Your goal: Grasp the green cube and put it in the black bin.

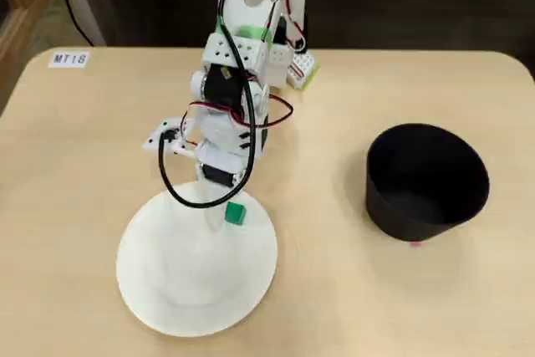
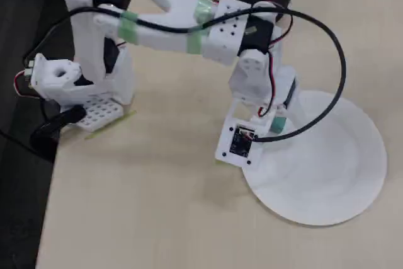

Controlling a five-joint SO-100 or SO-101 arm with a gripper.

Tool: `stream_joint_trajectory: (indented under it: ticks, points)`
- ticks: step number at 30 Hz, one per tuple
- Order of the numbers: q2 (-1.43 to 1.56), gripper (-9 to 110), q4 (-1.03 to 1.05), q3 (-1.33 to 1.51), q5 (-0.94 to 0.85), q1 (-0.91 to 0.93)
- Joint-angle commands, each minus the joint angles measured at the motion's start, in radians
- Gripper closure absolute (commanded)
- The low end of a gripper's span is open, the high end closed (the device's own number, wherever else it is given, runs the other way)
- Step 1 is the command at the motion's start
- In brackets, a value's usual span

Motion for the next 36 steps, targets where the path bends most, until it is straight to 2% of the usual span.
stream_joint_trajectory:
  ticks: [1,22,28,33,36]
  points:
    - [0.002,72,-0.015,-0.044,-0.009,-0.011]
    - [-0.092,75,-0.121,-0.044,-0.011,-0.021]
    - [-0.094,84,-0.155,-0.044,0.015,-0.02]
    - [-0.094,100,-0.158,-0.052,0.011,-0.02]
    - [-0.094,102,-0.152,-0.061,0.009,-0.02]
